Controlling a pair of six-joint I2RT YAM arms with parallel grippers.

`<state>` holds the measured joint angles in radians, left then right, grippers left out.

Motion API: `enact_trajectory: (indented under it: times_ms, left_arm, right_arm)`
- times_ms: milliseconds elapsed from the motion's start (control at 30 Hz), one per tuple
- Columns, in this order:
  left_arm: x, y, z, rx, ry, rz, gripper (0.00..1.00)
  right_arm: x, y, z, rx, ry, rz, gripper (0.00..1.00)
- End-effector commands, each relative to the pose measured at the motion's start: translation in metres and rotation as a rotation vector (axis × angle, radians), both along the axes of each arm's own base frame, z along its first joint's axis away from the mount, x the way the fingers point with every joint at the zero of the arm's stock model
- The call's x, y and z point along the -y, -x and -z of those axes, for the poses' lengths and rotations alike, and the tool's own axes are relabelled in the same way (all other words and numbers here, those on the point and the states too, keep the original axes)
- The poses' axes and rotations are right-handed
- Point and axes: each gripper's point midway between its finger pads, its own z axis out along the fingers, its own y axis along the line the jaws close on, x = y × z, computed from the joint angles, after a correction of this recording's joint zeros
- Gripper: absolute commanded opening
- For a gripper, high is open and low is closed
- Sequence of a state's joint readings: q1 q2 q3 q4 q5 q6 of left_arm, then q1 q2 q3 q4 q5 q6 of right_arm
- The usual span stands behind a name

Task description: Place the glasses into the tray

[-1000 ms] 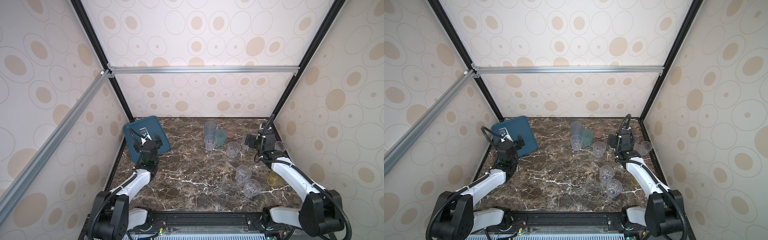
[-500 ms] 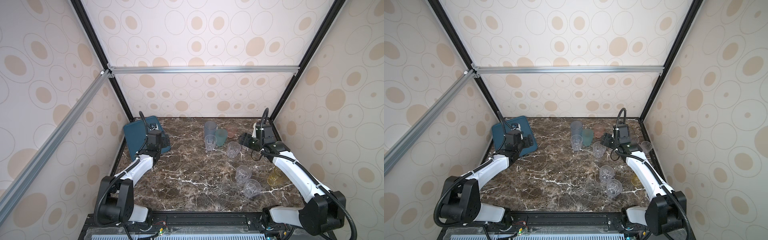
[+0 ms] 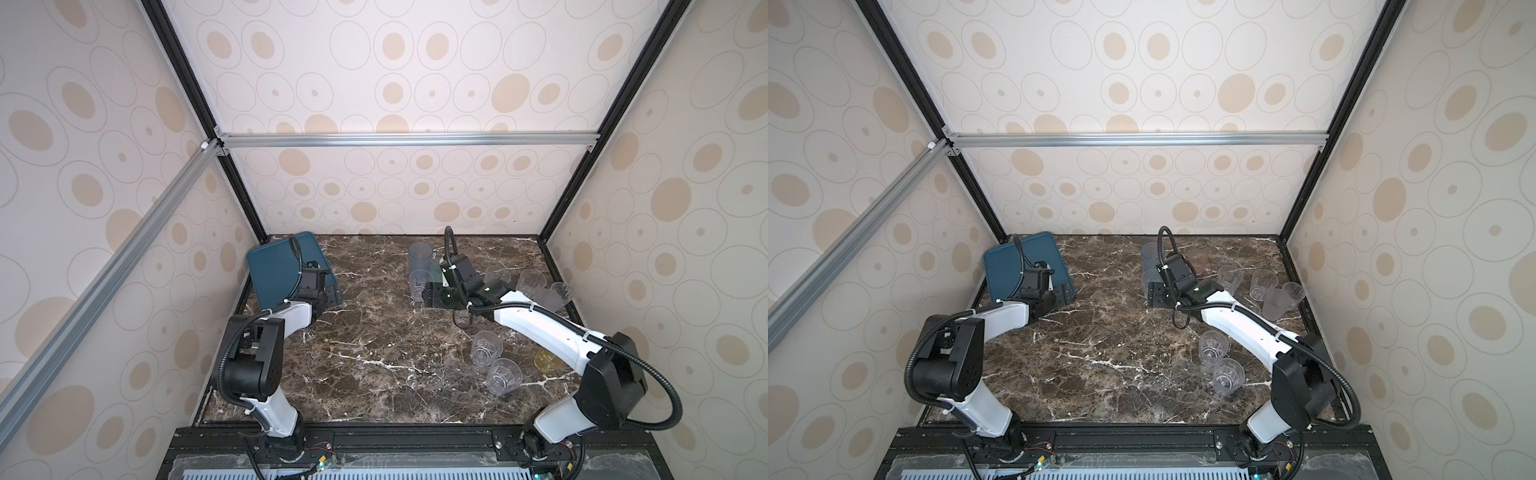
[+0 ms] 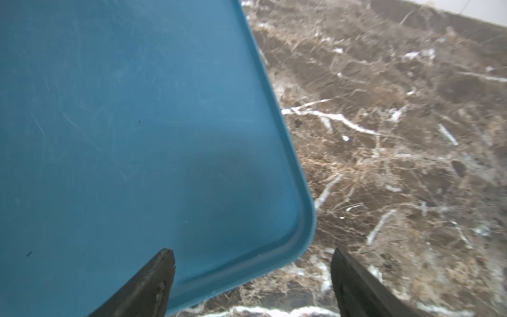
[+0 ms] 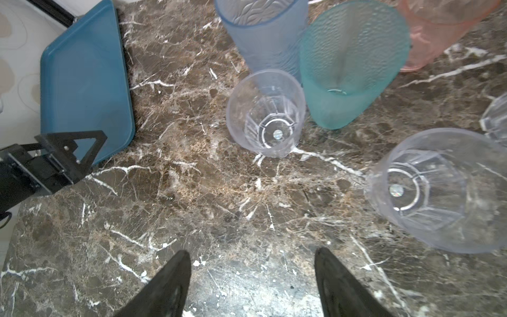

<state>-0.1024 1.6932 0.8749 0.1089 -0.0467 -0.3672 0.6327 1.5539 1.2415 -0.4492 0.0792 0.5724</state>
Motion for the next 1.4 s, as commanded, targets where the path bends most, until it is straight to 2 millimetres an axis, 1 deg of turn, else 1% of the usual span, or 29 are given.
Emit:
enact_trajectory:
  times_ms: [0, 67, 200, 500, 600, 767, 867, 1100, 1133, 1233, 1300, 1367]
  left_arm:
    - [-0.005, -0.007, 0.005, -0.029, 0.073, -0.032, 0.85]
    - [-0.007, -0.007, 0.01, -0.038, 0.106, -0.043, 0.82]
    - [-0.005, 0.001, 0.019, -0.067, 0.134, -0.057, 0.79]
    - [0.005, 0.038, 0.042, -0.151, 0.182, -0.068, 0.74]
    - [0.014, 0.046, 0.048, -0.177, 0.207, -0.056, 0.73]
    - [0.04, 0.062, 0.054, -0.199, 0.27, -0.025, 0.72]
    - [0.062, 0.069, 0.054, -0.199, 0.307, 0.007, 0.71]
    - [0.127, 0.092, 0.053, -0.181, 0.442, 0.077, 0.69]
    - [0.137, 0.094, 0.052, -0.182, 0.462, 0.094, 0.68]
    - [0.159, 0.097, 0.043, -0.173, 0.488, 0.137, 0.67]
    - [0.165, 0.096, 0.034, -0.16, 0.492, 0.157, 0.67]
    - [0.166, 0.093, 0.023, -0.141, 0.482, 0.174, 0.67]
  right_arm:
    - [-0.014, -0.003, -0.002, -0.001, 0.012, -0.026, 0.74]
    - [-0.025, -0.001, 0.001, -0.013, 0.017, -0.055, 0.74]
    - [-0.035, 0.002, 0.009, -0.034, 0.027, -0.081, 0.74]
    - [-0.044, 0.003, 0.023, -0.065, 0.016, -0.094, 0.74]
    - [-0.045, 0.002, 0.024, -0.068, 0.017, -0.099, 0.74]
    - [-0.044, 0.002, 0.028, -0.073, 0.028, -0.1, 0.74]
    - [-0.046, 0.003, 0.031, -0.083, 0.026, -0.102, 0.74]
    - [-0.043, 0.002, 0.037, -0.109, 0.048, -0.088, 0.73]
    - [-0.045, 0.004, 0.039, -0.118, 0.046, -0.09, 0.73]
    - [-0.052, 0.005, 0.045, -0.142, 0.043, -0.098, 0.72]
    - [-0.057, 0.005, 0.047, -0.151, 0.047, -0.104, 0.71]
    - [-0.062, 0.006, 0.05, -0.158, 0.049, -0.107, 0.71]
